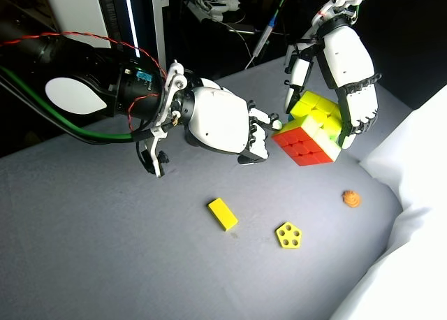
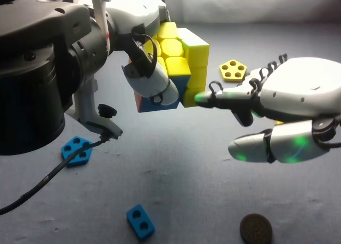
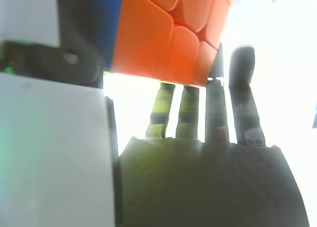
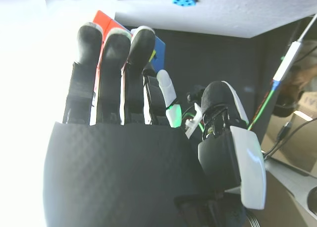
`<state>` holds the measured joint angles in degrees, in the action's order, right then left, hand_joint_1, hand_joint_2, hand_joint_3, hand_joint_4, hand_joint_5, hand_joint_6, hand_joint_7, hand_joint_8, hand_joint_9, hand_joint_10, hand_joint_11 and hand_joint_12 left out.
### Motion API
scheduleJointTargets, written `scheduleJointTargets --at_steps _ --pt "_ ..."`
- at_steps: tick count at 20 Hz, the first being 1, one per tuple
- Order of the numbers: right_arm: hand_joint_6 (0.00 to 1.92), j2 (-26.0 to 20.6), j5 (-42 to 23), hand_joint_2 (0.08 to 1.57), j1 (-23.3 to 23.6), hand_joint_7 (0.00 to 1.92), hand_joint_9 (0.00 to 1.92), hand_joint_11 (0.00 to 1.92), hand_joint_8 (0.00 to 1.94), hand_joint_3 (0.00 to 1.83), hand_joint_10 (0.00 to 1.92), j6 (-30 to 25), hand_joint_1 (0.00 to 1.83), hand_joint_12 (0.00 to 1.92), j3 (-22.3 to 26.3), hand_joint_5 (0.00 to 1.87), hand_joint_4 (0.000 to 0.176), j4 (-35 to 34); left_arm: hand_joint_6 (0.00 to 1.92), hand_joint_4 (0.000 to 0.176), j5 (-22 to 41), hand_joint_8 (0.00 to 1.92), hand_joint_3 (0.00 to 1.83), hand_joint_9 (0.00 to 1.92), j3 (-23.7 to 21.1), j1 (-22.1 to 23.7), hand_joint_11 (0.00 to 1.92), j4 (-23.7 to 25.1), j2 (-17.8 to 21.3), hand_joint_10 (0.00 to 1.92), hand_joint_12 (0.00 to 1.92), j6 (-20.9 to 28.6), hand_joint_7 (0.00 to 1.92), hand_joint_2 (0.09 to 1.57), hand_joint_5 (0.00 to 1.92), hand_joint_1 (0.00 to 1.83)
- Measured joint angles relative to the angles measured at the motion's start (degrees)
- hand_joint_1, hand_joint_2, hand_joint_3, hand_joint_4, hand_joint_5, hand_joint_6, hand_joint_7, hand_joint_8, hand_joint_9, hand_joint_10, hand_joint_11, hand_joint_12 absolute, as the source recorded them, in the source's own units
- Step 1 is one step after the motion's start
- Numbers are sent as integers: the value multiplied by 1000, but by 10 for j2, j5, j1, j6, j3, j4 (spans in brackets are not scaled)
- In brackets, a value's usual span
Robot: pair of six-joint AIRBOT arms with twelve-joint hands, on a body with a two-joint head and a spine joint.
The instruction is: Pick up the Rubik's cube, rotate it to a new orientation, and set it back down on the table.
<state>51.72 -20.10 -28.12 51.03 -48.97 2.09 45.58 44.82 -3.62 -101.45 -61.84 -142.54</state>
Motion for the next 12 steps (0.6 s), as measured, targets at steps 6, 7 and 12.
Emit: scheduleJointTargets --at_steps 6,7,12 --pt "13 8 8 1311 0 475 505 368 1475 0 1917 5 0 1921 -5 110 0 -13 1521 0 -2 1845 0 240 0 0 202 1 0 1921 1921 0 268 1305 634 1057" --pt "7 11 7 1312 0 453 491 335 1507 0 1920 5 0 1921 -7 99 0 -16 1520 0 -1 1848 0 229 0 0 190 1 0 1921 1921 0 253 1301 638 1057" --pt "12 29 13 1315 0 494 503 358 1476 0 1893 11 0 1921 -26 122 0 -39 1524 0 -6 1860 0 229 0 0 203 3 0 1921 1921 5 235 1303 632 1054"
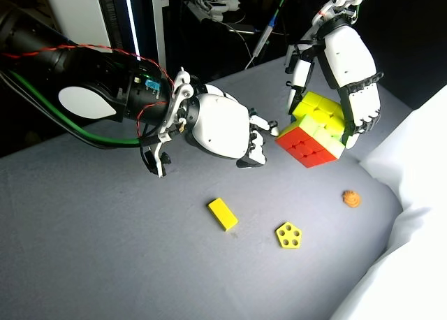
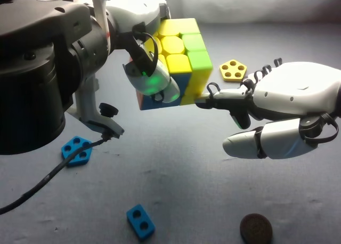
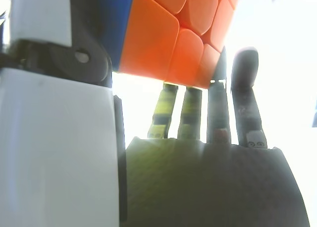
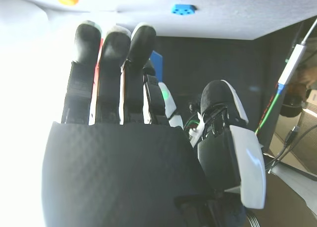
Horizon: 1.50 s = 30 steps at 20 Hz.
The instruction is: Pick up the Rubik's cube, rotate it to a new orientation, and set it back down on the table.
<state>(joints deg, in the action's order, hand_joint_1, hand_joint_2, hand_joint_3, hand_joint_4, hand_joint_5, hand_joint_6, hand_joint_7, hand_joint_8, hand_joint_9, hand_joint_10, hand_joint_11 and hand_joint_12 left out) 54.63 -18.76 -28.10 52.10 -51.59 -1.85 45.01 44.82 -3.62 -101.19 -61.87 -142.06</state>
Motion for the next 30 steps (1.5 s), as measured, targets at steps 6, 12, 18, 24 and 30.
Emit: scheduleJointTargets --at_steps 6,12,18,24,30 --pt "5 4 2 1327 1 472 484 315 1409 3 1865 1 0 1921 0 103 0 -1 1630 0 -5 1869 7 189 0 4 167 -1 0 1920 1921 0 420 1387 535 1031" --pt "9 -5 33 1323 1 442 453 333 1446 1 1921 -17 0 1921 0 72 0 -2 1614 0 -10 1837 9 235 0 4 221 -4 0 1920 1921 0 488 1381 531 1046" --pt "11 -62 58 1321 1 454 468 323 1453 0 1910 -68 0 1921 31 88 0 37 1604 0 -18 1820 7 230 -4 4 176 -13 0 1921 1921 10 465 1364 541 1047" --pt "6 -119 54 1316 12 437 476 354 1481 0 1918 -129 0 1921 33 75 0 94 1562 0 -15 1817 2 233 -4 -12 206 0 0 1917 1921 50 496 1370 579 1063" --pt "4 -116 -27 1284 19 109 20 7 417 0 1072 -111 0 1613 34 83 0 94 1571 0 -21 1878 0 218 -7 -65 175 37 0 1921 1921 128 218 1323 599 1039"
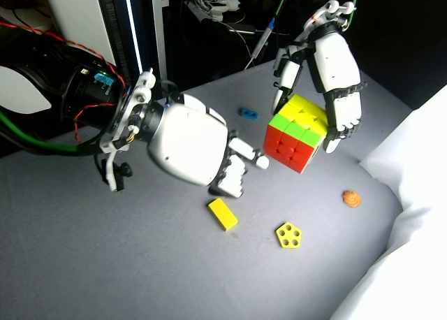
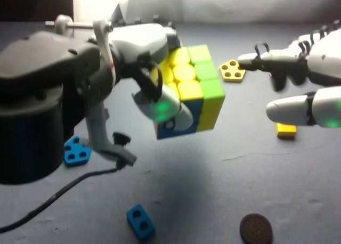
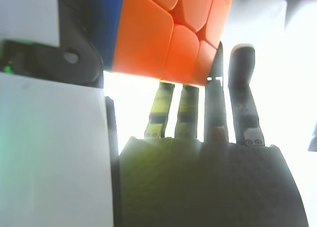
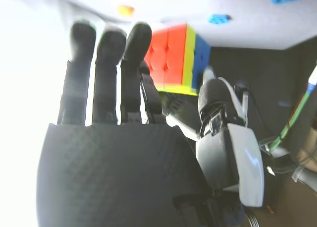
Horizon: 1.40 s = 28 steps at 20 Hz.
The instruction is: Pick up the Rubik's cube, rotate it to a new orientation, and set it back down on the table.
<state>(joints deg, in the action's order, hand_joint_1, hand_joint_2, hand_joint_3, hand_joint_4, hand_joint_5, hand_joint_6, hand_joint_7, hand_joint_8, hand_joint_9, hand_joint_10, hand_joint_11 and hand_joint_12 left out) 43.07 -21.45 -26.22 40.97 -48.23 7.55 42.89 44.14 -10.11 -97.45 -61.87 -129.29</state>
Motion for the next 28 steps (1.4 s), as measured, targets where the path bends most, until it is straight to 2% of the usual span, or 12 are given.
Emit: scheduleJointTargets --at_steps 1,3,4,7,11,14,16,19,20,22,24,28 --pt "2 0 -5 1267 0 71 3 1 136 0 605 1 0 1060 0 24 0 -2 1608 0 0 1866 3 216 0 -11 169 15 0 1921 1921 21 418 1379 549 1038" --pt "0 0 -7 1247 0 6 0 0 8 0 65 4 0 118 0 0 0 -5 1611 0 -1 1861 3 219 0 -25 177 38 0 1921 1921 41 463 1392 548 1041" --pt "0 0 -15 1237 0 0 0 0 1 0 12 6 0 23 0 0 0 -5 1578 0 -2 1856 0 223 0 -33 187 47 0 1921 1921 49 287 1338 591 1040" --pt "0 2 -49 1244 0 0 0 0 0 0 0 7 0 0 0 0 0 -6 1649 0 -8 1861 7 220 0 -58 171 70 0 1921 1921 80 466 1397 515 1030" --pt "0 7 -57 1247 0 0 0 0 0 0 0 25 0 0 3 0 0 -6 1584 0 -11 1910 0 234 0 -89 186 103 0 1921 1921 116 229 1325 591 1039" --pt "0 9 -57 1234 0 0 0 0 0 0 0 26 0 0 4 0 0 -7 1594 0 -14 1868 0 237 0 -112 199 128 -1 1921 1921 148 478 1391 541 1047" --pt "0 9 -57 1231 0 0 0 0 0 0 0 26 0 0 4 0 0 -6 1513 0 -16 1864 0 242 0 -127 184 138 -1 1921 1921 164 270 1301 640 1062" --pt "0 10 -57 1255 0 0 0 0 0 1 0 26 0 0 4 0 0 -6 1630 0 -17 1874 6 230 0 -144 170 158 -2 1921 1921 188 482 1398 512 1037" --pt "0 10 -57 1239 0 0 0 0 0 0 0 26 0 0 4 0 0 -6 1590 0 -16 1880 0 223 0 -147 165 162 -2 1921 1921 195 289 1342 578 1035" --pt "0 10 -57 1239 0 0 0 0 0 0 0 26 0 0 4 0 0 -6 1643 0 -14 1859 0 240 0 -152 184 171 -2 1921 1921 201 240 1137 270 1165" --pt "0 10 -57 1238 0 0 0 0 0 0 0 26 0 0 5 0 0 -4 1555 0 -10 1885 16 243 0 -156 196 175 -5 1921 1921 205 236 1292 601 1050" --pt "0 11 -57 1254 0 0 0 0 0 1 0 26 0 0 7 0 0 -2 1508 0 -9 1845 4 234 0 -158 201 180 -5 1918 1921 210 247 1286 643 1062"
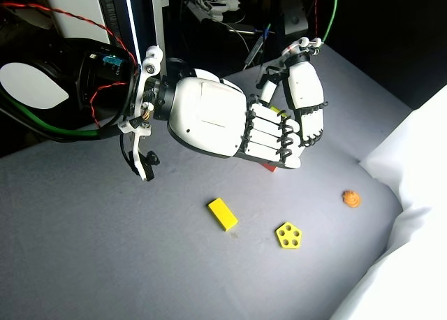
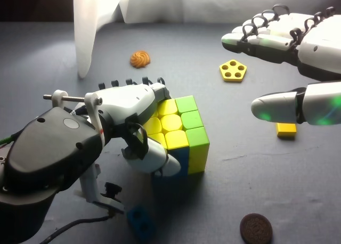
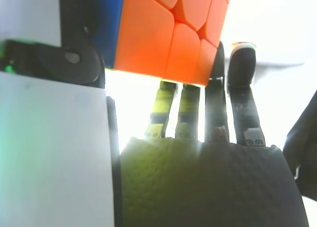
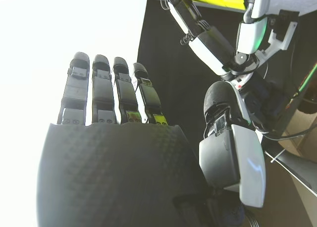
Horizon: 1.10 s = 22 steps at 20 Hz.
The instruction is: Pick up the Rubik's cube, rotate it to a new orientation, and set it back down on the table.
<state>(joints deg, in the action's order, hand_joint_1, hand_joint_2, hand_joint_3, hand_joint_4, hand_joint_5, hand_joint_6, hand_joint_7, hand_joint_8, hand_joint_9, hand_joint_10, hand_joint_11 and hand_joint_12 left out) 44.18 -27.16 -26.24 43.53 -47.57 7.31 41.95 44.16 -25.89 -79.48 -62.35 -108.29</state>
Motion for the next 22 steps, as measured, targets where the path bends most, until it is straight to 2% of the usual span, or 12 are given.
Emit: scheduleJointTargets --at_steps 1,2,3,4,6,8,10,12,14,17,21,22 --pt "0 0 0 1262 0 0 0 0 0 5 0 0 0 0 0 0 0 0 1597 0 0 1826 13 194 0 0 144 0 0 1917 1921 0 209 1324 577 1028" --pt "0 0 0 1242 0 0 0 0 0 0 0 0 0 0 0 0 0 0 1232 0 0 1384 0 233 0 0 129 0 0 1551 1789 0 227 1183 265 1023" --pt "0 1 0 1243 0 0 0 0 0 0 0 0 0 0 0 0 0 0 687 0 0 766 0 246 0 0 69 0 0 1118 1588 0 295 1137 206 907" --pt "0 1 0 1243 0 0 0 0 0 0 0 0 0 0 0 0 0 0 432 0 0 405 0 249 0 0 13 0 0 772 1421 0 314 1130 175 784" --pt "0 1 0 1265 0 0 0 0 0 7 0 0 0 0 0 0 0 1 105 0 0 48 0 311 0 -3 0 1 -1 288 1182 -1 353 1020 217 800" --pt "0 1 0 1257 0 0 0 0 0 3 0 0 0 0 0 0 0 1 10 0 1 4 0 217 0 -2 0 1 -1 59 799 -1 213 967 109 704" --pt "0 1 0 1245 0 0 0 0 0 0 0 0 0 0 0 0 0 3 0 0 -1 5 0 48 0 -2 0 -4 -1 5 299 -1 31 926 4 629" --pt "0 1 0 1251 0 0 0 0 0 0 0 1 0 0 2 0 0 5 0 4 -4 0 0 1 -3 -4 0 -13 -2 0 31 0 0 897 0 575" --pt "0 2 0 1249 0 0 0 0 0 0 0 1 0 0 3 0 0 7 0 34 -7 0 0 0 -5 -3 0 -10 -3 0 0 0 0 860 0 609" --pt "0 2 0 1253 0 0 0 0 0 1 0 1 0 0 3 0 0 7 0 54 -3 0 0 0 -7 -4 0 -11 -3 0 0 0 0 844 0 545" --pt "0 2 0 1276 0 0 0 0 0 11 0 1 0 0 3 0 0 9 0 45 -2 0 0 0 -11 1 0 -4 -3 0 0 -12 0 839 0 660" --pt "0 2 0 1265 0 0 0 0 0 5 0 1 0 0 3 0 0 8 0 38 -3 0 0 0 -13 8 0 -3 -3 0 0 -22 0 839 0 567"
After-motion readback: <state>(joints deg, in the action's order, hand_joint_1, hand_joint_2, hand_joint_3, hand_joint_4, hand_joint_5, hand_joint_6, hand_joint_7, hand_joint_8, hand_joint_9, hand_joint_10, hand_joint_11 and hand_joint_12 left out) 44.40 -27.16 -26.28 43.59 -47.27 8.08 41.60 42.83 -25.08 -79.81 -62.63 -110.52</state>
